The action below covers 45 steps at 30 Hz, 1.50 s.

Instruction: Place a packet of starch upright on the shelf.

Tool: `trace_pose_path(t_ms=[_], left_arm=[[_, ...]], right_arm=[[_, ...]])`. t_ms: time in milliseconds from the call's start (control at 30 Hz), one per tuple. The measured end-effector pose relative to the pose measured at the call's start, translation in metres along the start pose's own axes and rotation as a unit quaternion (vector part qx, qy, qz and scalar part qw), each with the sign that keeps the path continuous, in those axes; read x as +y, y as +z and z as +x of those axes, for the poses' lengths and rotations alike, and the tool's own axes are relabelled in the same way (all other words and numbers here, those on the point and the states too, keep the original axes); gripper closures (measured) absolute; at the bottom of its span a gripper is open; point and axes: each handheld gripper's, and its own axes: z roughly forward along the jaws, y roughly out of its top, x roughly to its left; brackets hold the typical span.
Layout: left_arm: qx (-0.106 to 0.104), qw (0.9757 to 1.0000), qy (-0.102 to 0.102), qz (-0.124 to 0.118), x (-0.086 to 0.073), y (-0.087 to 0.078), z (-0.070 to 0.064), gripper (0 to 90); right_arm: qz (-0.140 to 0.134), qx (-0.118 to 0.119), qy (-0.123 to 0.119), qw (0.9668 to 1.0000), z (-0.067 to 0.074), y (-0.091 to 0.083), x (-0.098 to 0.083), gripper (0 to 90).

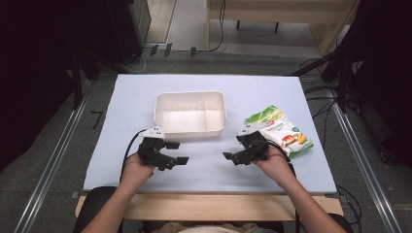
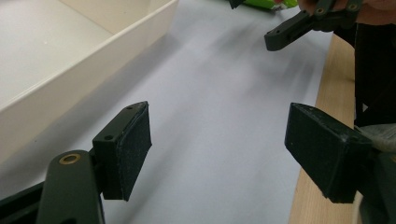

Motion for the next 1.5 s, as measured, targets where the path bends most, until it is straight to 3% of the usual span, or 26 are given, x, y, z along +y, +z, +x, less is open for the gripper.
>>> trace_pose_path(t_ms=[800,1300,1500], left_arm=[[-0.003,1.0000,0.001,0.000,0.002,0.002,-0.001,23.4],[-0.003,1.0000,0.002,0.003,0.001,0.002,-0.001,23.4],[-0.003,1.0000,0.002,0.005,0.001,0.002,-0.001,23.4]], right_arm=[[0.003,0.006,0.002,1.0000,-0.004,-0.002,-0.002,16.9],[-0.008,0.007,0.002,0.9999,-0.007,-0.009,0.000,26.1],[-0.007,0.017,0.002,0.9998,-0.008,-0.010,0.000,29.7]])
